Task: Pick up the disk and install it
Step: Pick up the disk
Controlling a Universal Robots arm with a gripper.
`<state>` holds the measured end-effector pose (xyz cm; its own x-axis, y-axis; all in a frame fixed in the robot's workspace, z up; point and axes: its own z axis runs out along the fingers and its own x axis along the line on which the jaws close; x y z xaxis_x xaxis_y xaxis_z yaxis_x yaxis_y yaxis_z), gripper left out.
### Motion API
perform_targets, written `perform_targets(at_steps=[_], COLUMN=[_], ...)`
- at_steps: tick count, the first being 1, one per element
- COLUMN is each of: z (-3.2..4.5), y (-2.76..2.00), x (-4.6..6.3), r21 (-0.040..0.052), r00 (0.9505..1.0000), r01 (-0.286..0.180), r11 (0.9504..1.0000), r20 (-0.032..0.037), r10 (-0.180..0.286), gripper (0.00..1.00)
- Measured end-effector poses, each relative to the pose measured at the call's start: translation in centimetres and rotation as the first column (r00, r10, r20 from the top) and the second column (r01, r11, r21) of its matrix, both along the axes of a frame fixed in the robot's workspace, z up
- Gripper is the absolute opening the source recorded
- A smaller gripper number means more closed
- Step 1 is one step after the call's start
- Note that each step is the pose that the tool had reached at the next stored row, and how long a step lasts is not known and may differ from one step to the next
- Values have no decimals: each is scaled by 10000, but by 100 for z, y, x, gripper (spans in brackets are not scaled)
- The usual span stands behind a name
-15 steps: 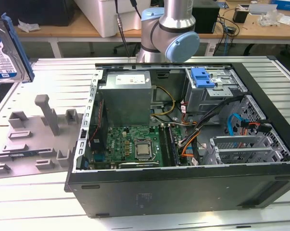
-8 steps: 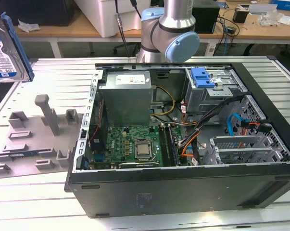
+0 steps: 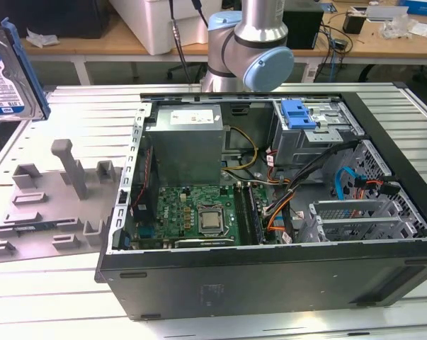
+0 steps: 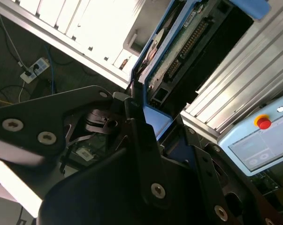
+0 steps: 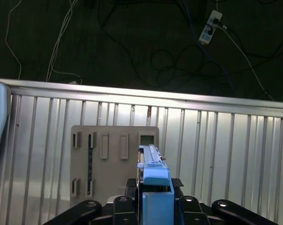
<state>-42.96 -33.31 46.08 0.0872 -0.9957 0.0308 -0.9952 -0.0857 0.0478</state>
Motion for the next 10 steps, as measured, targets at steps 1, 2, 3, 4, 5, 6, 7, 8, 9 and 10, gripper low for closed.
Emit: perform_targets(at_steps=[1,2,3,4,5,6,7,8,9,10], z=[6,10,20,37,48,55,68,81,84,86], y=[0,0,0,0,0,0,0,0,0,0], x=[0,0,0,0,0,0,0,0,2,4], r21=[-1,0,0,0,0,0,0,0,1,0], r00=[10000,10000,10000,10000,10000,10000,10000,10000,10000,10000], r01=[0,0,0,0,0,0,0,0,-1,-1], r11=[10000,10000,10000,10000,10000,10000,10000,10000,10000,10000], r20=[-2,-1,0,0,1,1,1,1,1,1], r10=[0,0,0,0,0,0,0,0,1,1], gripper=[37,37,37,37,37,37,37,37,37,37])
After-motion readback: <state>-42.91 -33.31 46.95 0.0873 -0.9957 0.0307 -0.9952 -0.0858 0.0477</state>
